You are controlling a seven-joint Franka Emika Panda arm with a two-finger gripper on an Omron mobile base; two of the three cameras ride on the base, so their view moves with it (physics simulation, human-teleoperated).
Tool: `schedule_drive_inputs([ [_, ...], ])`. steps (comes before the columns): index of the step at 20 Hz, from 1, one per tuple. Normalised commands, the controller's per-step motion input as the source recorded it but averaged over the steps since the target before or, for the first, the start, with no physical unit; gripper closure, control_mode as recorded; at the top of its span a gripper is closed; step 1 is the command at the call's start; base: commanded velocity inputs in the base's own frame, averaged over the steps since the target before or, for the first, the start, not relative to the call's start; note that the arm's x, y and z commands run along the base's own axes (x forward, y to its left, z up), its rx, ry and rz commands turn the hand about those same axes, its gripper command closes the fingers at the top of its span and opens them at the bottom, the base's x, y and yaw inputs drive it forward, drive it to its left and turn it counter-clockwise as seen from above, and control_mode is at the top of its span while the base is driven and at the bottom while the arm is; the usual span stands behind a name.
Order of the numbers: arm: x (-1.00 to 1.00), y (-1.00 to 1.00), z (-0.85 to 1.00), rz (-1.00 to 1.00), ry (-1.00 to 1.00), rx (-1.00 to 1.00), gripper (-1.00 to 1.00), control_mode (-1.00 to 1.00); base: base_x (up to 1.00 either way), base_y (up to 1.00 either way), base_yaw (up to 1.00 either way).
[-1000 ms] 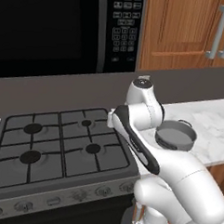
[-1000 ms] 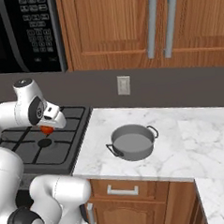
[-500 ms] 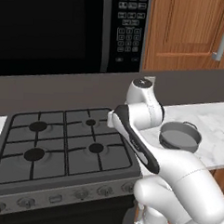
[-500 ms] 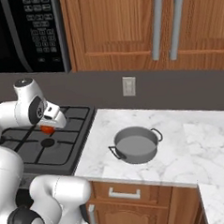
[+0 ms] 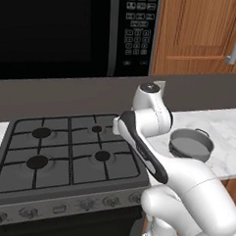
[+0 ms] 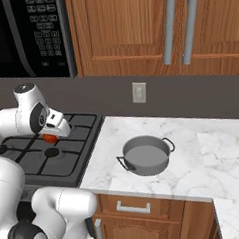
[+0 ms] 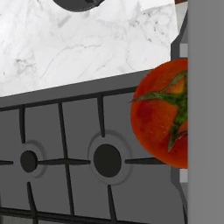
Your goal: Turn on the sink faucet. Then move the tomato from the counter to the sink. Turn off the sink. Move the vegetable from the sink to the pot next to the stove. Finally move the pot to the rear right burner.
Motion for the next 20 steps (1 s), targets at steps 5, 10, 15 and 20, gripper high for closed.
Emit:
schedule_drive_inputs([
  [5,0.02,-0.54,0.0,0.0,0.0,0.01,1.0,-1.0,0.0,0.0,0.0],
  [10,0.0,-0.74,0.0,0.0,0.0,0.0,1.0,-1.0,0.0,0.0,0.0],
  [15,0.0,-0.7,0.0,0.0,0.0,0.0,1.0,-1.0,0.0,0.0,0.0],
  [20,0.0,-0.7,0.0,0.0,0.0,0.0,1.0,-1.0,0.0,0.0,0.0],
])
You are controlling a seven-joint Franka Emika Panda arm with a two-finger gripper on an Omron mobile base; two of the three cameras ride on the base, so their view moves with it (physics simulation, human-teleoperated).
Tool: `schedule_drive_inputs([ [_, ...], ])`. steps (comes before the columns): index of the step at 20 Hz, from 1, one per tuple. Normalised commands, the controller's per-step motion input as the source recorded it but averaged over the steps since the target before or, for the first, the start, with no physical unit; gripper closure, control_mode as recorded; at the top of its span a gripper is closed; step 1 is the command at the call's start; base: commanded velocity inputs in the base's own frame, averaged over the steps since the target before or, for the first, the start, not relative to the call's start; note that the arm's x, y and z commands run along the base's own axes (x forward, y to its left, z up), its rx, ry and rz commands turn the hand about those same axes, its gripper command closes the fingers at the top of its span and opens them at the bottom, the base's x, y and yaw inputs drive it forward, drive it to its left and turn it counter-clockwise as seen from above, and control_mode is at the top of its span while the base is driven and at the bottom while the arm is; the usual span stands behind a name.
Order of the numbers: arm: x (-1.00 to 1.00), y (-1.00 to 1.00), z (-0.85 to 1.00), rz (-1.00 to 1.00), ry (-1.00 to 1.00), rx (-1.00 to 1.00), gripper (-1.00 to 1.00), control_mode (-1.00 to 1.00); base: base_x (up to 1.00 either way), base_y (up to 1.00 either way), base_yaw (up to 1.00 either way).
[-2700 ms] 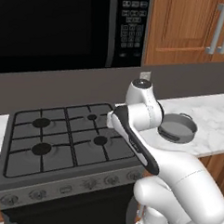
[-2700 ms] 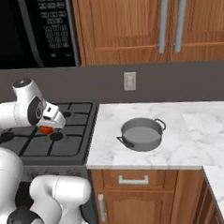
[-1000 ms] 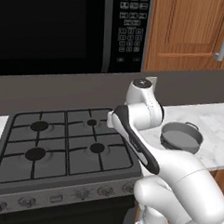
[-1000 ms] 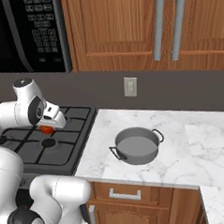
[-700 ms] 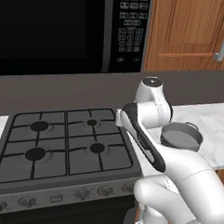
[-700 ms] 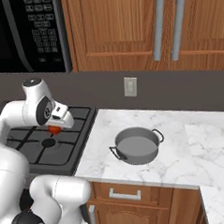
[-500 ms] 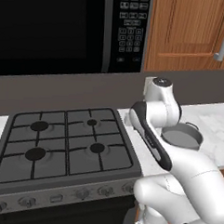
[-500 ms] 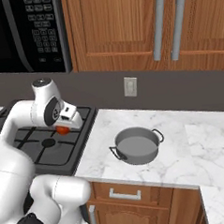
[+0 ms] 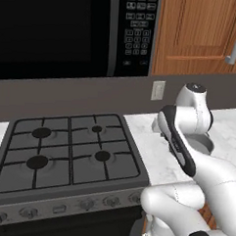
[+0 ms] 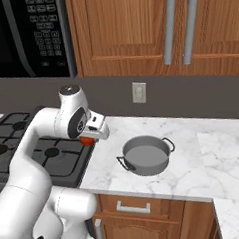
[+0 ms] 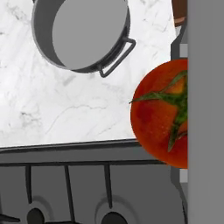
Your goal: Turn on the sink faucet. Then move the tomato from the counter to the sink. Turn off the sink. Move the vegetable from the sink to the pot next to the stove. Finally move the pot to the rear right burner.
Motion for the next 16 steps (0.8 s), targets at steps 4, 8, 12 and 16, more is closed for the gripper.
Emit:
schedule_drive_inputs([
  [4,0.01,-0.82,-0.06,-0.01,0.0,0.0,1.0,-1.0,0.0,0.0,0.0],
  [8,0.06,-0.94,-0.14,-0.01,0.0,0.0,1.0,-1.0,0.0,0.0,0.0],
  [12,0.14,-0.88,-0.21,-0.01,0.03,0.0,1.0,-1.0,0.0,0.0,0.0],
  [16,0.18,-0.86,-0.26,-0.01,0.01,0.01,1.0,-1.0,0.0,0.0,0.0],
])
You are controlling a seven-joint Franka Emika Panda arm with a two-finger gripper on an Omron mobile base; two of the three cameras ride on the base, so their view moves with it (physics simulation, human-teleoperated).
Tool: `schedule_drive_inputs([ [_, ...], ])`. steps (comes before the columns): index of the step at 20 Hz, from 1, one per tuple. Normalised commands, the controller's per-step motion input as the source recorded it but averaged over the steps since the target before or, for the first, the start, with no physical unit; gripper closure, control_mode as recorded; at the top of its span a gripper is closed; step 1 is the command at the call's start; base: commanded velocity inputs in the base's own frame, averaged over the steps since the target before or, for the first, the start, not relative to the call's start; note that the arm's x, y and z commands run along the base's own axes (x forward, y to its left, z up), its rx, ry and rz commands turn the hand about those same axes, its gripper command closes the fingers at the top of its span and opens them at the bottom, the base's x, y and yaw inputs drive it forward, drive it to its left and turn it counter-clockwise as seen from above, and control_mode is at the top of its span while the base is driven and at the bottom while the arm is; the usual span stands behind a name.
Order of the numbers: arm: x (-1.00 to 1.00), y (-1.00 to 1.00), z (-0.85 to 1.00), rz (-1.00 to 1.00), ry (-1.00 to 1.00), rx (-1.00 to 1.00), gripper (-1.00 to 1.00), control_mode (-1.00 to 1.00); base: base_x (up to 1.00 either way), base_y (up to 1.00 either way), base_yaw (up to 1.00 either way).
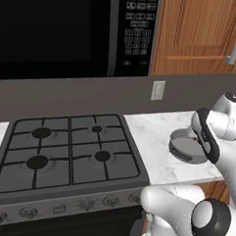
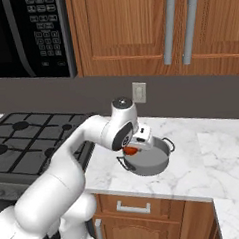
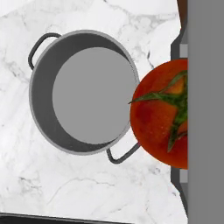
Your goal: Turn on the sink faucet. Then move the tomato from the counter to the sink. Turn off the sink. Move the vegetable from the sink to the pot next to the stove. Finally move the pot to the rear right burner.
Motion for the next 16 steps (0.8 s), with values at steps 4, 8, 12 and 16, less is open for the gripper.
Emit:
schedule_drive_inputs([
  [4,0.33,-0.59,-0.29,0.0,0.02,0.0,1.0,-1.0,0.0,0.0,0.0],
  [8,0.35,-0.24,-0.41,0.0,0.03,0.0,1.0,-1.0,0.0,0.0,0.0],
  [12,0.43,-0.01,-0.46,0.0,0.03,0.0,1.0,-1.0,0.0,0.0,0.0],
  [16,0.37,0.0,-0.39,0.0,0.03,0.0,1.0,-1.0,0.0,0.0,0.0],
])
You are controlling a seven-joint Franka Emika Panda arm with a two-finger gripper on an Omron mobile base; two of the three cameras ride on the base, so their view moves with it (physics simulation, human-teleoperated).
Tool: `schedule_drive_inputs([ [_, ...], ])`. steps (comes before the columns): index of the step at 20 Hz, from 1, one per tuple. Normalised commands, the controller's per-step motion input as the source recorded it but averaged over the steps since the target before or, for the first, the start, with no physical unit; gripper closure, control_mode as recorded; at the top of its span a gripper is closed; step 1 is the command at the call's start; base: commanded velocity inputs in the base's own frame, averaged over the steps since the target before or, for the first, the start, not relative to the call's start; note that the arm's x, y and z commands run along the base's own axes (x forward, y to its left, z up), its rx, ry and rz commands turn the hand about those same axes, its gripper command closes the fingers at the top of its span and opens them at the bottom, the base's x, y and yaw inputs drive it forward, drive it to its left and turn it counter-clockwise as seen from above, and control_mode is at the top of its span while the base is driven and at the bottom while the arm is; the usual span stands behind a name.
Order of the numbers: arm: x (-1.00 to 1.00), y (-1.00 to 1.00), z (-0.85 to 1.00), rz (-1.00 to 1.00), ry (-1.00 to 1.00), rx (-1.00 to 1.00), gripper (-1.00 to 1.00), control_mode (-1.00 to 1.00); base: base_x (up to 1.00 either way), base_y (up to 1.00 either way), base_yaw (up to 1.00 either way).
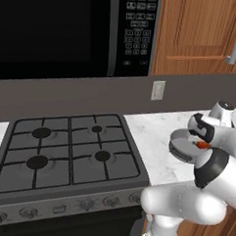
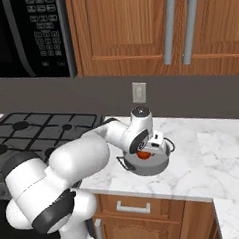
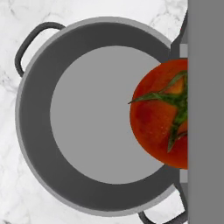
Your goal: Turn on the sink faucet. Then move the tomato from the counter to the sink. Turn off the sink. Move the vegetable from the sink to the pot next to the stove. Finally move the pot to the rear right burner.
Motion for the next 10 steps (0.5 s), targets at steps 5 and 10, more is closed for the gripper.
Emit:
schedule_drive_inputs([
  [5,0.26,-0.03,-0.38,0.0,0.03,0.0,1.0,-1.0,0.0,0.0,0.0],
  [10,0.17,-0.05,-0.3,0.0,0.02,0.0,1.0,-1.0,0.0,0.0,0.0],
])
